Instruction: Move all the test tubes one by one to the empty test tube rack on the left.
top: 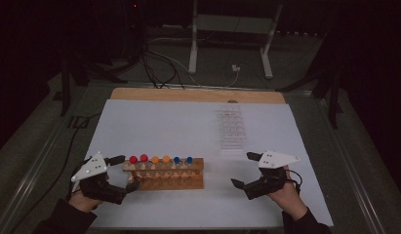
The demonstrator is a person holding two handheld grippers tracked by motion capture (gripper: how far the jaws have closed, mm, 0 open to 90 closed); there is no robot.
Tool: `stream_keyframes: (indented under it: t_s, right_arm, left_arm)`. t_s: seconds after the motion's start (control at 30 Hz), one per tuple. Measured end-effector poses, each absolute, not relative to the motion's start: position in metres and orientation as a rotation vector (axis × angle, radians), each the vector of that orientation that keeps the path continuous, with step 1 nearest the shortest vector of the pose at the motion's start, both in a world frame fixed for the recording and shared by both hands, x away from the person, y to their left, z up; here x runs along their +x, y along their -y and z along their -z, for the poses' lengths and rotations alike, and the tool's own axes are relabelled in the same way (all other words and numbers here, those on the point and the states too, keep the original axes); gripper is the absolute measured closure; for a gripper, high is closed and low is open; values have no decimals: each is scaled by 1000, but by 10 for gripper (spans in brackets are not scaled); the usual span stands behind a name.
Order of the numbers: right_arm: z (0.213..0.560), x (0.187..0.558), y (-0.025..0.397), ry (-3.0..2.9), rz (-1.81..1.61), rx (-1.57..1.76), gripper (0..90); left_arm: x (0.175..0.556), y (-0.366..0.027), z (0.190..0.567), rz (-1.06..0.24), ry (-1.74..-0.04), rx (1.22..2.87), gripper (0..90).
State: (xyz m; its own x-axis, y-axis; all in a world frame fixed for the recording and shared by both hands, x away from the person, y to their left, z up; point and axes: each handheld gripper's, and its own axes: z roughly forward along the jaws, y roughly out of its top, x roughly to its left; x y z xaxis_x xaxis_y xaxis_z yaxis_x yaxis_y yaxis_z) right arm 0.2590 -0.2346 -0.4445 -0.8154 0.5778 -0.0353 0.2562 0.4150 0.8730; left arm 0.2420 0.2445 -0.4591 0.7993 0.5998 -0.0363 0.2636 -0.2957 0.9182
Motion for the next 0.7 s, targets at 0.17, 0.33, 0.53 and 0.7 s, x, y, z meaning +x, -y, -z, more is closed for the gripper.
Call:
stream_keyframes:
  t_s: [0.17,0.33,0.53,0.7]
  right_arm:
    - [456,255,240,-2314,-1314,725,0]
    - [474,254,246,-2294,-1277,723,0]
    - [490,259,251,-2309,-1245,764,0]
    - [493,260,249,-2312,-1224,759,0]
  left_arm:
    - [238,-251,473,-390,-676,1895,6]
    - [236,-250,492,-395,-699,1924,6]
    - [233,-250,499,-434,-689,1900,4]
    - [230,-250,498,-471,-688,1902,4]
